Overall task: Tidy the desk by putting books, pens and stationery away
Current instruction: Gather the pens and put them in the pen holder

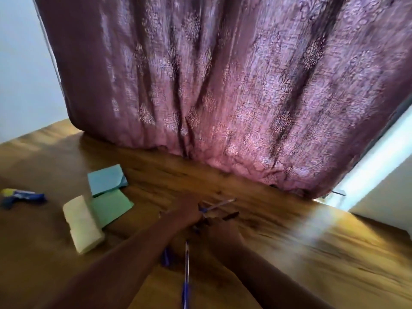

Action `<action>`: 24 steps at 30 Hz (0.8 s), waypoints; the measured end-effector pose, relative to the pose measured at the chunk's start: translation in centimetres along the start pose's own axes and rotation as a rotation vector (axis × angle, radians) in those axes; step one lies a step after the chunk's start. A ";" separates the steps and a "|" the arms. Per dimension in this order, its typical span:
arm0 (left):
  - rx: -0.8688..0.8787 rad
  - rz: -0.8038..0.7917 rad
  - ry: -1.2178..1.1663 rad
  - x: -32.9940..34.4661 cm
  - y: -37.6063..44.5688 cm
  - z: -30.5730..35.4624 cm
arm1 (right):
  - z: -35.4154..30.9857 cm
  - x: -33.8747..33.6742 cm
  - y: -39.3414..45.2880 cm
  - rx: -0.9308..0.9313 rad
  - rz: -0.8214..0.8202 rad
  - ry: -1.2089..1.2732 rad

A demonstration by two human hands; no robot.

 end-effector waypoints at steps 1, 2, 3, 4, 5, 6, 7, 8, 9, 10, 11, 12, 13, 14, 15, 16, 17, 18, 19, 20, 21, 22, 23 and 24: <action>0.007 0.006 0.015 0.0 0.0 0.4 | 0.3 0.2 -0.3 0.004 -0.015 -0.014; 0.009 0.009 0.028 0.1 0.2 0.8 | 0.8 0.4 -0.7 0.002 0.031 -0.052; 0.012 0.018 0.012 0.2 0.4 1.0 | 1.4 0.5 -1.3 0.019 0.049 -0.089; 0.024 0.030 -0.016 0.3 0.5 1.7 | 2.0 0.7 -2.1 0.044 0.031 -0.090; 0.039 0.035 -0.057 0.2 0.5 2.5 | 2.7 1.1 -3.1 0.070 -0.013 -0.072; 0.061 0.040 -0.090 -0.1 0.4 3.5 | 3.1 1.1 -4.1 0.087 -0.013 -0.048; 0.095 0.047 -0.132 -0.3 0.3 5.1 | 3.8 0.8 -5.4 0.110 0.037 -0.021; 0.131 0.063 -0.193 -0.6 0.2 6.8 | 4.3 0.0 -6.8 0.127 0.125 -0.018; 0.174 0.086 -0.277 -0.8 0.2 8.9 | 5.1 -1.0 -8.4 0.169 0.204 0.005; 0.208 0.117 -0.384 -1.1 0.0 11.0 | 6.1 -2.1 -10.2 0.218 0.293 0.073; 0.241 0.147 -0.512 -1.4 0.0 12.8 | 7.1 -3.2 -11.9 0.275 0.375 0.171; 0.290 0.137 -0.642 -1.3 -0.2 15.4 | 8.6 -4.4 -14.3 0.348 0.453 0.275; 0.342 0.110 -0.768 -1.3 -0.5 17.5 | 10.0 -5.7 -16.4 0.419 0.532 0.385; 0.401 0.069 -0.889 -1.2 -1.0 19.9 | 11.6 -6.9 -18.9 0.490 0.636 0.479; 0.463 -0.008 -1.007 -0.5 -1.5 23.0 | 13.4 -8.3 -22.1 0.578 0.751 0.554; 0.502 -0.096 -1.123 0.3 -2.2 25.7 | 15.1 -9.4 -25.1 0.658 0.863 0.629; 0.530 -0.192 -1.195 1.4 -3.0 28.7 | 17.1 -10.1 -28.5 0.742 0.964 0.700; 0.539 -0.280 -1.227 2.8 -3.7 31.5 | 19.0 -10.5 -31.7 0.812 1.065 0.763; 0.550 -0.355 -1.205 4.3 -4.5 34.1 | 20.7 -10.7 -34.9 0.878 1.172 0.820; 0.564 -0.424 -1.192 5.6 -5.4 36.6 | 22.4 -10.6 -37.9 0.927 1.284 0.875; 0.589 -0.475 -1.192 7.0 -6.0 38.5 | 23.6 -10.5 -40.2 0.948 1.394 0.935; 0.599 -0.526 -1.225 8.3 -6.8 40.6 | 24.7 -10.2 -42.2 0.951 1.484 0.999; 0.603 -0.559 -1.236 9.6 -7.4 42.5 | 25.6 -9.9 -43.8 0.950 1.542 1.044; 0.604 -0.587 -1.252 10.8 -7.9 44.2 | 26.4 -9.5 -45.0 0.950 1.568 1.068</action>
Point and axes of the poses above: each hand's wrist, its own y-axis towards the middle knuckle, its own x-axis out of the palm, z = x × y, the point moved 4 cm from there along y, towards the middle knuckle, and after that the axes turned 9 degrees about -z, right-handed, at the moved point
